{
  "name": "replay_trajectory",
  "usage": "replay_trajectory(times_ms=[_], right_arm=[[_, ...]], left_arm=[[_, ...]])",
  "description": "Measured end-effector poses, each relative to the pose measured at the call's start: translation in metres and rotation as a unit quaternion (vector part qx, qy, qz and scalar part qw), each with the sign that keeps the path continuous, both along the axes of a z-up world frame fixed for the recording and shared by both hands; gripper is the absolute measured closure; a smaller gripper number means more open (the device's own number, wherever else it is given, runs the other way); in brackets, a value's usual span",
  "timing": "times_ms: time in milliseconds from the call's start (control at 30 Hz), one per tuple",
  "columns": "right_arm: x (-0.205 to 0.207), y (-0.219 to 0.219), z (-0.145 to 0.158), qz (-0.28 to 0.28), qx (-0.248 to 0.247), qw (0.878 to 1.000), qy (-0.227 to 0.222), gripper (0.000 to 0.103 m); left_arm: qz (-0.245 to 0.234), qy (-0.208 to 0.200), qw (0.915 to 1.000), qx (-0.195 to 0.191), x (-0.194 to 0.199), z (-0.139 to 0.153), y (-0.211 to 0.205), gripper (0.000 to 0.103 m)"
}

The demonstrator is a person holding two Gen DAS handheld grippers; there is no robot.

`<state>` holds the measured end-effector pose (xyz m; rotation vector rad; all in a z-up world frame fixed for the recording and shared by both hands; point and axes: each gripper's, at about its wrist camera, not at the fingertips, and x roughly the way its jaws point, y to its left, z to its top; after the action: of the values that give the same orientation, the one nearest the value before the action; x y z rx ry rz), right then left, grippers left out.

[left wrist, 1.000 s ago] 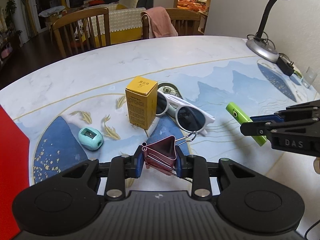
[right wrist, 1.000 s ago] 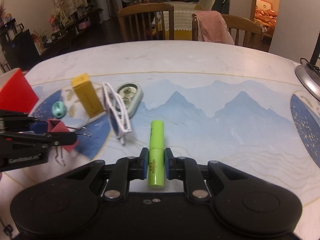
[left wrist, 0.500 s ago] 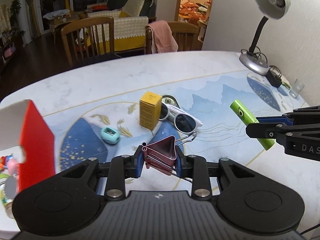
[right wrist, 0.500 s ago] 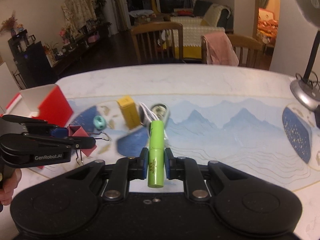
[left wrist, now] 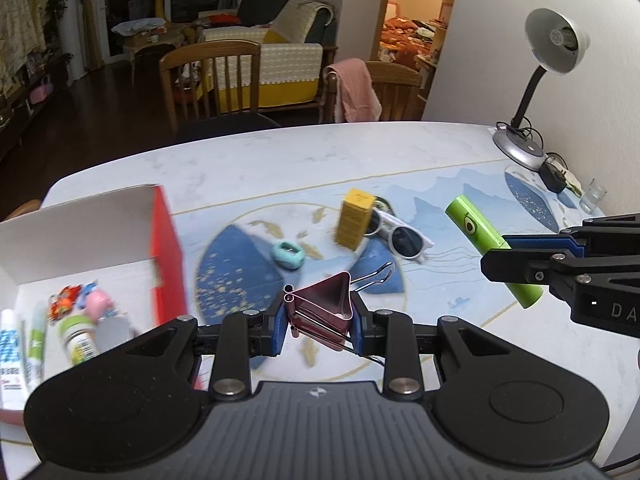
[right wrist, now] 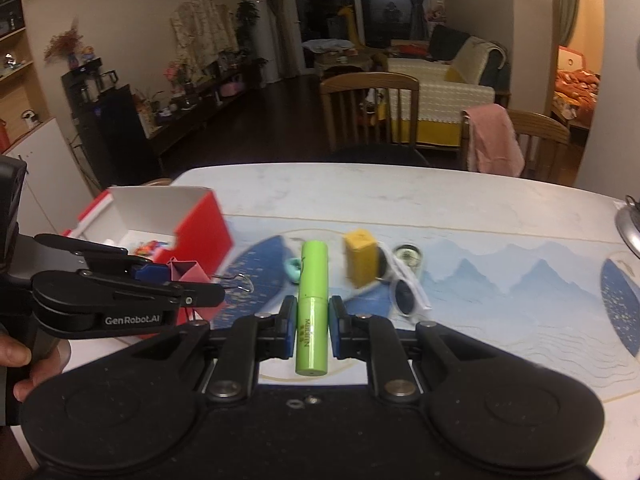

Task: Organize rigid objects
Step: 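Carry the binder clip and green tube with both grippers into the box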

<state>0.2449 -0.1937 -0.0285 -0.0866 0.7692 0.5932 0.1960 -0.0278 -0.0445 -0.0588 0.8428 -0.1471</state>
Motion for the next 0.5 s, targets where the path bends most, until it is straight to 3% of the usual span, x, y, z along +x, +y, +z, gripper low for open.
replay_trajectory(times_ms=[500], right_arm=[[-0.029, 0.099, 0.014, 0.061, -0.002, 0.998, -0.008, 0.088]], left_arm=[[0.046, -0.005, 0.9989, 0.009, -0.033, 0.016, 0.103, 0.073]])
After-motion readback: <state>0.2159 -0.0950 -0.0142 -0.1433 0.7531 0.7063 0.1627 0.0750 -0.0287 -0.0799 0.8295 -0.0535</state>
